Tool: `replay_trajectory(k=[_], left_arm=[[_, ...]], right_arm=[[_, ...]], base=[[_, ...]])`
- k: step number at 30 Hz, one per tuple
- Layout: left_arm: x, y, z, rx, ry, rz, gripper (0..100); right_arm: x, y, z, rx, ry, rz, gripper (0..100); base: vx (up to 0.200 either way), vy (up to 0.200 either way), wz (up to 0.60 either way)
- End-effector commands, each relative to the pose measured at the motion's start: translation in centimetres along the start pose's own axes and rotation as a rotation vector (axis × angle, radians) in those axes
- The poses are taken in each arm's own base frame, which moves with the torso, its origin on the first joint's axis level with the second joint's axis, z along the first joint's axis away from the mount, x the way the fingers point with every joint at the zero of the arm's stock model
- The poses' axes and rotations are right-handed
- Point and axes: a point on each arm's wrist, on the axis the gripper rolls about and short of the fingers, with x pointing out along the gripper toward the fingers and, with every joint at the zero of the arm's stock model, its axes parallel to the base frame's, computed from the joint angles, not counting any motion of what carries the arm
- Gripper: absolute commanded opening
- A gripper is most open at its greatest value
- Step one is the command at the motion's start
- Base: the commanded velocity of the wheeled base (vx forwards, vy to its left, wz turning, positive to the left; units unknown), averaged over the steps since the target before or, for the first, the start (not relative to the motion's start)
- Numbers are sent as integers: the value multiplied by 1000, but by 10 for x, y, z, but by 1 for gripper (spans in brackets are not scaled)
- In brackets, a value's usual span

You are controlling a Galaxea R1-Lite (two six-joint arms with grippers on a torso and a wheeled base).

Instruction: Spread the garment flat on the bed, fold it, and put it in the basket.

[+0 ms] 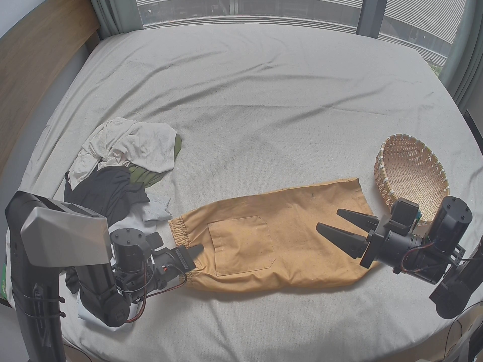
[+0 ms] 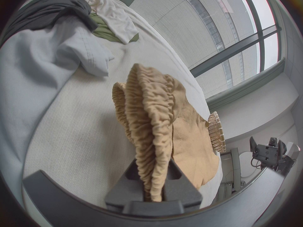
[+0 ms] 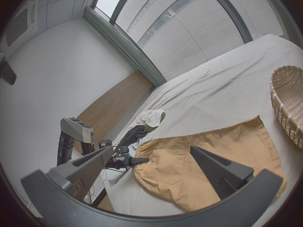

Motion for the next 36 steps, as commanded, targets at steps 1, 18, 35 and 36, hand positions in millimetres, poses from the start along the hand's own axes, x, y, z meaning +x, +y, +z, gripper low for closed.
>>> replay_trajectory(k=[1, 18, 35, 36], left_arm=[[-21, -11, 22, -25, -60, -28, 0], [-67, -4, 23, -44, -9, 0, 0], [-88, 2, 37, -48, -2, -59, 0], [-90, 1, 38, -48, -1, -68, 0]], right_arm=[[-1, 0, -3, 4, 11, -2, 100], [0, -2, -8, 14, 34, -9, 100], [0, -3, -13, 25, 56, -16, 100], [0, -4, -14, 25, 58, -15, 100]], base=[[0, 0, 0], [0, 0, 0], [0, 0, 0], [0, 0, 0]])
